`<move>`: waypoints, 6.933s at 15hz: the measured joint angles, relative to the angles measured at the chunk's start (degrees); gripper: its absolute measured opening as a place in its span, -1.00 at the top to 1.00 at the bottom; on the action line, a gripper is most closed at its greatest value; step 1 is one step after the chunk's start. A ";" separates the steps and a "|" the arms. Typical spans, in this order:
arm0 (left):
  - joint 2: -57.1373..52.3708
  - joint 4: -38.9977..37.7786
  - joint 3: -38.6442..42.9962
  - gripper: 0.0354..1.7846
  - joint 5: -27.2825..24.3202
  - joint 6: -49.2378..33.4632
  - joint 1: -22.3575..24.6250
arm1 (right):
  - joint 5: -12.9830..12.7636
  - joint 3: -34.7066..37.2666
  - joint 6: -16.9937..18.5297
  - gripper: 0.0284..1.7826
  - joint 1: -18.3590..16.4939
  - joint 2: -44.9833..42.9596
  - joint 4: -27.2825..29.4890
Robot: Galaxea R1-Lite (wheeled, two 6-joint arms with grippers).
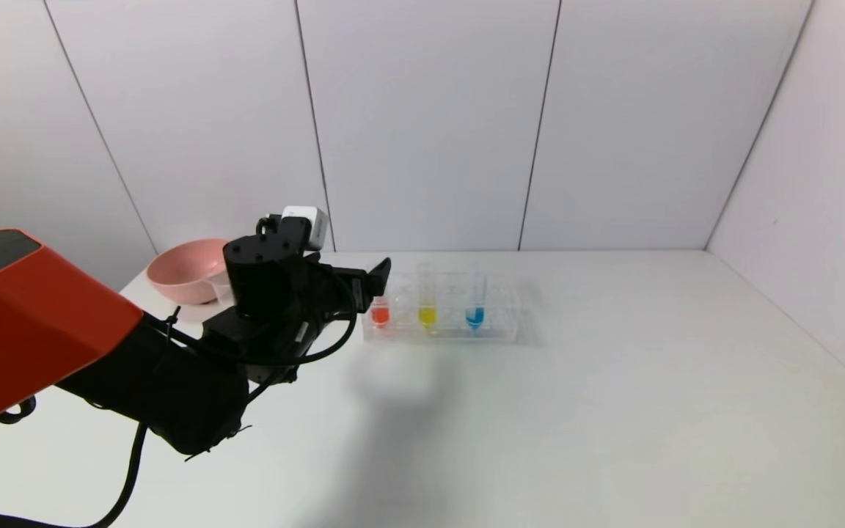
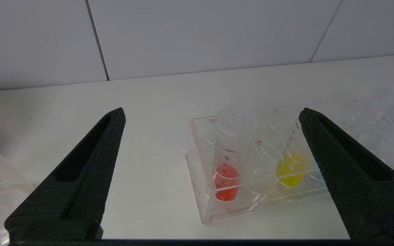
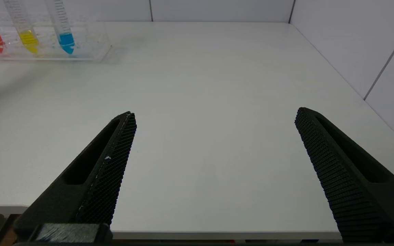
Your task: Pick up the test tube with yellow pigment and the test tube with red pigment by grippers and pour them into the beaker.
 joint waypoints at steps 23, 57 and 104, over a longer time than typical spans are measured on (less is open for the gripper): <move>11.75 -2.71 -7.85 -0.99 2.89 0.11 -0.44 | 0.00 0.00 0.00 -0.91 0.00 0.00 0.02; 12.63 -3.56 -9.95 0.51 4.40 0.85 -0.22 | 0.00 0.00 0.02 -0.91 0.00 0.00 0.02; -14.82 17.99 -9.42 0.50 -10.15 3.28 28.66 | 0.02 0.00 0.02 -0.91 0.00 0.00 0.02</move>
